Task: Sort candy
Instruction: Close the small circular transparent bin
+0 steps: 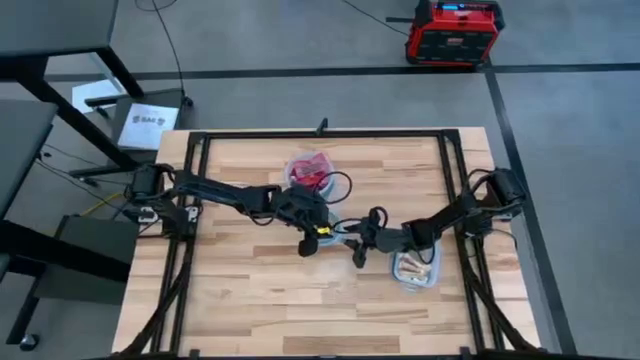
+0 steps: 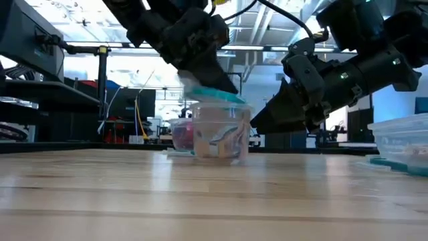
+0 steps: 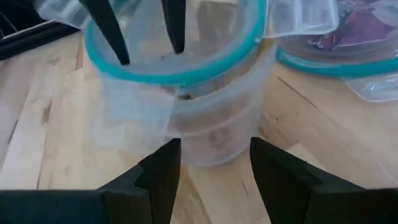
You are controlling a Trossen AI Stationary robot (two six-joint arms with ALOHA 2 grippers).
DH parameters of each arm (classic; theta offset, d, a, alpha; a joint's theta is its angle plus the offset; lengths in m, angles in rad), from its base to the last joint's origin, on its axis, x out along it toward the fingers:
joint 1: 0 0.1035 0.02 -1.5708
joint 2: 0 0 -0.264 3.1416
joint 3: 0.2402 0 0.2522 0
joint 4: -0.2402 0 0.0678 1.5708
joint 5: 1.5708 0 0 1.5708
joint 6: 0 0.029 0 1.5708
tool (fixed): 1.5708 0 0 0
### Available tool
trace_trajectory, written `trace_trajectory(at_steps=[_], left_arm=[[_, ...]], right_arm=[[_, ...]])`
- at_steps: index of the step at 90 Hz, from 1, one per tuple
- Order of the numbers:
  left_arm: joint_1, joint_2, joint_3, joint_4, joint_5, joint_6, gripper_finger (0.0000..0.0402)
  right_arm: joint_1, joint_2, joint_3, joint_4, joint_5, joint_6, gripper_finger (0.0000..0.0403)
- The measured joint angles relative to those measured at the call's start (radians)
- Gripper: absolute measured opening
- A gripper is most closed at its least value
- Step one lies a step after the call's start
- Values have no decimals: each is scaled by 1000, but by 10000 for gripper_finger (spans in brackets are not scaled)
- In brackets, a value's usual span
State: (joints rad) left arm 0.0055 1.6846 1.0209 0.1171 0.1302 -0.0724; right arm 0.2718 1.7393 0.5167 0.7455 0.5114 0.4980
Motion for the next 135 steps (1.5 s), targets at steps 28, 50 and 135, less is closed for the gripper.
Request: trace_trajectory(at_steps=[28, 50, 135], left_arm=[[0, -1, 56, -209, -29, 80, 107], [0, 57, 58, -69, -17, 89, 107], [16, 85, 128, 17, -20, 128, 107]], right_arm=[[0, 0, 0, -7, -17, -1, 177], [1, 0, 0, -8, -20, -9, 177], [0, 0, 5, -2, -36, -35, 177]])
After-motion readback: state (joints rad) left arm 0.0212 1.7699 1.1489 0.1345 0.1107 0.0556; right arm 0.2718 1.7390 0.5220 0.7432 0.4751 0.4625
